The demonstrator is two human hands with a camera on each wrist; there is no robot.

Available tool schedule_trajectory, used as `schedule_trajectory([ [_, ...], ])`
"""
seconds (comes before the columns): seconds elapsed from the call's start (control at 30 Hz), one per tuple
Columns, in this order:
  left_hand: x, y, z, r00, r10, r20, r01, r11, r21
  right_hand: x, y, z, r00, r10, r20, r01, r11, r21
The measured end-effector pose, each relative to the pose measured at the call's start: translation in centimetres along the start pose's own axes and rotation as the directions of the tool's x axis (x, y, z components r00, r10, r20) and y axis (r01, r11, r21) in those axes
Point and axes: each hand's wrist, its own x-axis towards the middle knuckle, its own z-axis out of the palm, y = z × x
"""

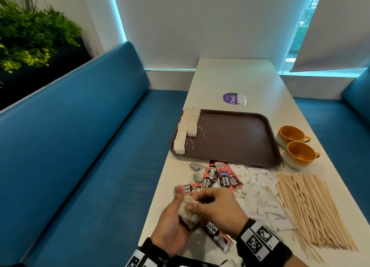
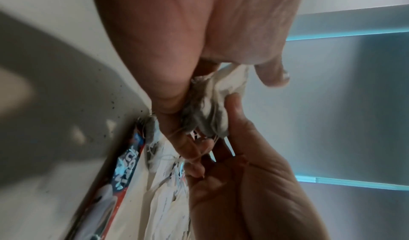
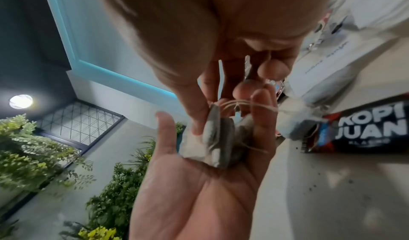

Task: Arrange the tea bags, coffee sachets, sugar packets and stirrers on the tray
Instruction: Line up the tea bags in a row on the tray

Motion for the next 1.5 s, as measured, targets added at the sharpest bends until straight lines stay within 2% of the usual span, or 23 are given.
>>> schedule_trajectory([
  [0.1, 0.0, -0.1, -0.2, 0.999, 0.028, 0.030, -0.030, 0.998, 0.057, 0.4, 0.3, 0.5, 0.993, -0.034, -0.117, 0.021, 0.993, -0.114],
  [0.17, 0.2, -0.2, -0.4, 0.998, 0.055, 0.040, -0.057, 0.997, 0.043, 0.8, 0.3, 0.9, 0.983, -0.037, -0.182, 0.017, 0.994, -0.111],
  [0.23, 0.4, 0.0, -0.3, 0.997, 0.073, 0.037, -0.074, 0.997, 0.013, 1.4, 0.2, 0.9, 0.985, 0.000, -0.171, -0.001, 1.000, -0.009],
  [0.3, 0.4, 0.6, -0.2, 0.993, 0.110, 0.040, -0.109, 0.994, -0.022, 2.0, -0.1, 0.6, 0.995, 0.007, -0.103, 0.002, 0.997, 0.082],
  [0.4, 0.6, 1.8, -0.5, 0.991, 0.133, 0.021, -0.132, 0.991, -0.027, 3.3, -1.0, -0.4, 0.996, -0.069, -0.058, 0.068, 0.998, -0.011],
  [0.5, 1.4, 2.7, -1.8, 0.993, 0.105, -0.055, -0.106, 0.994, -0.018, 5.9, -1.7, -2.1, 0.989, -0.083, -0.126, 0.062, 0.985, -0.162],
  [0.6, 1.9, 4.0, -2.2, 0.986, 0.123, -0.116, -0.112, 0.989, 0.097, 9.2, -1.6, -3.9, 0.978, -0.082, -0.192, -0.015, 0.891, -0.454],
  [0.7, 2.9, 5.3, -2.6, 0.965, 0.180, -0.189, -0.121, 0.950, 0.288, 11.3, -1.1, -4.7, 0.991, -0.013, -0.134, -0.084, 0.720, -0.689],
  [0.8, 4.5, 6.7, -2.5, 0.946, 0.220, -0.239, -0.101, 0.899, 0.427, 12.1, -0.8, -4.8, 0.995, 0.032, -0.092, -0.095, 0.556, -0.826],
  [0.9, 6.6, 8.0, -1.7, 0.941, 0.251, -0.225, -0.064, 0.789, 0.611, 12.1, -0.7, -4.7, 0.998, 0.041, -0.052, -0.066, 0.492, -0.868],
  [1.0, 8.8, 8.7, -0.7, 0.949, 0.258, -0.180, -0.019, 0.617, 0.786, 11.9, -0.5, -4.9, 0.999, 0.037, -0.028, -0.043, 0.505, -0.862],
  [1.1, 10.9, 9.0, 0.3, 0.962, 0.245, -0.117, 0.023, 0.354, 0.935, 11.7, -0.3, -5.1, 0.999, 0.012, -0.037, -0.038, 0.543, -0.839],
  [1.2, 12.0, 8.9, 0.8, 0.978, 0.196, -0.076, 0.064, 0.069, 0.996, 11.5, -0.3, -5.4, 0.998, -0.022, -0.050, -0.027, 0.592, -0.805],
  [1.27, 12.3, 8.6, 0.5, 0.981, 0.181, -0.077, 0.090, -0.061, 0.994, 11.4, -0.3, -5.6, 0.998, -0.044, -0.043, -0.006, 0.621, -0.784],
  [1.3, 12.3, 8.6, 0.3, 0.978, 0.190, -0.080, 0.096, -0.076, 0.992, 11.3, -0.4, -5.7, 0.998, -0.051, -0.036, 0.004, 0.630, -0.777],
  [1.5, 10.2, 8.4, -1.8, 0.964, 0.227, -0.142, 0.139, 0.027, 0.990, 10.9, -0.7, -5.7, 0.998, -0.066, -0.003, 0.043, 0.675, -0.737],
])
